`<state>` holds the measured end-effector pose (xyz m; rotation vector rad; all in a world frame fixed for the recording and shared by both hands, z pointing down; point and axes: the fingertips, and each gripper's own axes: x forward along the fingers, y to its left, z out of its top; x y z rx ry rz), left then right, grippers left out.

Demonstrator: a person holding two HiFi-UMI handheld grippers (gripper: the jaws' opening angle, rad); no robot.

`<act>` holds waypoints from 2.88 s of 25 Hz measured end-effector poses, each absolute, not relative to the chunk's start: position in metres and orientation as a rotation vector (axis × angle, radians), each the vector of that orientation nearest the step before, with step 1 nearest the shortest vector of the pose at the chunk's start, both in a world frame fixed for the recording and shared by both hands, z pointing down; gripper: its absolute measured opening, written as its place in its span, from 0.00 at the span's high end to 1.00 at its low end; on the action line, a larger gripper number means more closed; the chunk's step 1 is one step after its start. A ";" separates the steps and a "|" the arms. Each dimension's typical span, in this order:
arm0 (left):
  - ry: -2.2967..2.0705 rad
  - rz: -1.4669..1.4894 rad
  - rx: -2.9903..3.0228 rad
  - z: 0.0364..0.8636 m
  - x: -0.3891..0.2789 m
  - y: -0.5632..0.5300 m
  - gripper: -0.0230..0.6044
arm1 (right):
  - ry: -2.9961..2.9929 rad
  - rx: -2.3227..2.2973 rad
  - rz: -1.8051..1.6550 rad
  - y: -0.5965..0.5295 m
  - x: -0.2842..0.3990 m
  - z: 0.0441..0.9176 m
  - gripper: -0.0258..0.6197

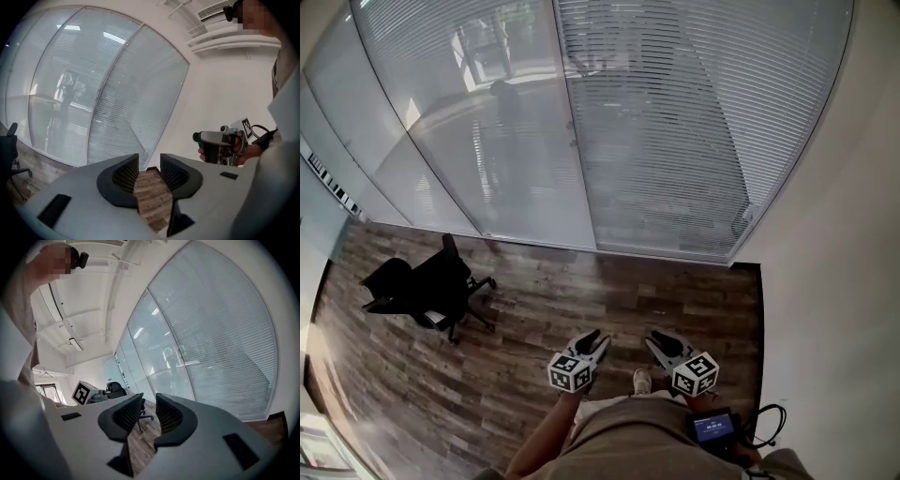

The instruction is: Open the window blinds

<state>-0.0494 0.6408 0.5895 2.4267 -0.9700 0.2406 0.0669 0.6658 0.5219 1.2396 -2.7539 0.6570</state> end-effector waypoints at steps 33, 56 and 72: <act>-0.991 0.262 2.402 0.586 -0.145 0.769 0.75 | -2.760 1.193 0.613 0.777 -0.025 0.513 0.80; -0.966 0.297 2.360 0.618 0.036 0.807 0.75 | -2.648 1.154 0.485 0.812 0.145 0.565 0.89; -1.097 0.229 2.304 0.605 0.024 0.770 0.75 | -2.663 1.158 0.457 0.768 0.161 0.555 0.90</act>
